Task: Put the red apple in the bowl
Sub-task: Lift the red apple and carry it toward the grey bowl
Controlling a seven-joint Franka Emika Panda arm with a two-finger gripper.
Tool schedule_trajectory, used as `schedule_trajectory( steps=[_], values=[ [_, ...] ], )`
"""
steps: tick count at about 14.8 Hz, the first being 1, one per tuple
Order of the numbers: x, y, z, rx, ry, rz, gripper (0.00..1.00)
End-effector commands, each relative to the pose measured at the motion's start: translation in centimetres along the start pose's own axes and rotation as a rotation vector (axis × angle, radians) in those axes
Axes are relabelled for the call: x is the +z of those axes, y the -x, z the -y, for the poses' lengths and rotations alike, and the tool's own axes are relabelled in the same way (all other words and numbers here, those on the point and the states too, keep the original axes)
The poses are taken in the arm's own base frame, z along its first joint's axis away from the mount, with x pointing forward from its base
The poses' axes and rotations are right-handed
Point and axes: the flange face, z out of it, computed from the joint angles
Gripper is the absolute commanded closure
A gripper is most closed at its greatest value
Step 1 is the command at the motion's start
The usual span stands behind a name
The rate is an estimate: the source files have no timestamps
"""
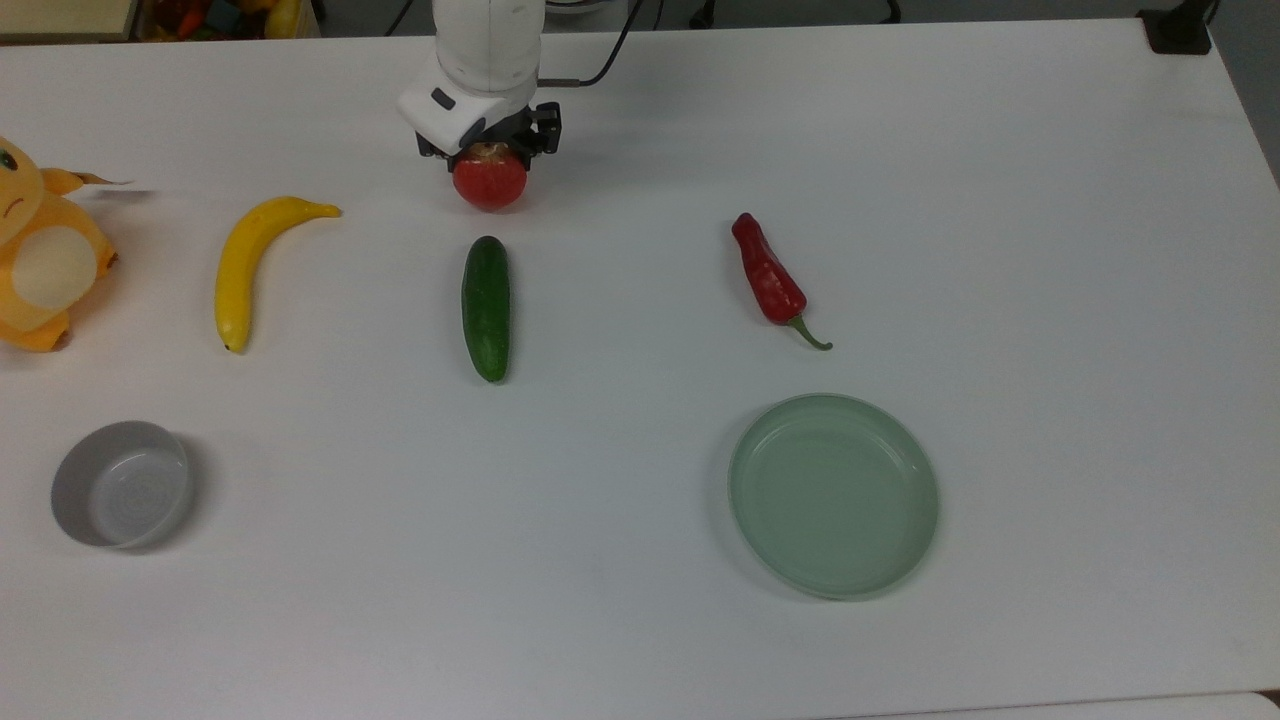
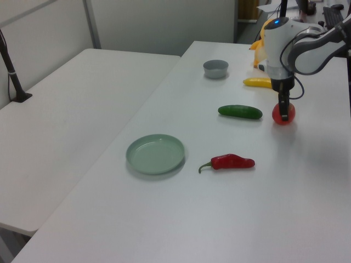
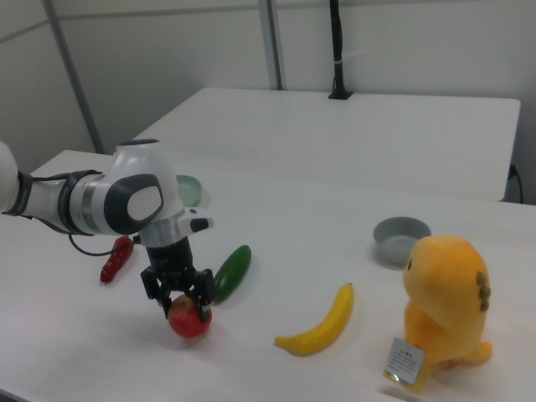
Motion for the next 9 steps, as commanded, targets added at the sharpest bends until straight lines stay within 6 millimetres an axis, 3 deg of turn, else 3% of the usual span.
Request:
schedule_trajectory(
  steps=[1, 3, 5, 9],
  values=[
    [-3.3, -1.1, -1.9, 0.055, 0.009, -0.082, 1.00],
    [-4.5, -2.0, -3.1, 0.079, 0.007, -0.108, 1.00],
    [-6.7, -4.0, -7.0, 0.179, -0.040, -0.158, 1.00],
    [-10.4, -8.3, -12.3, 0.294, -0.089, -0.184, 1.00]
  ],
)
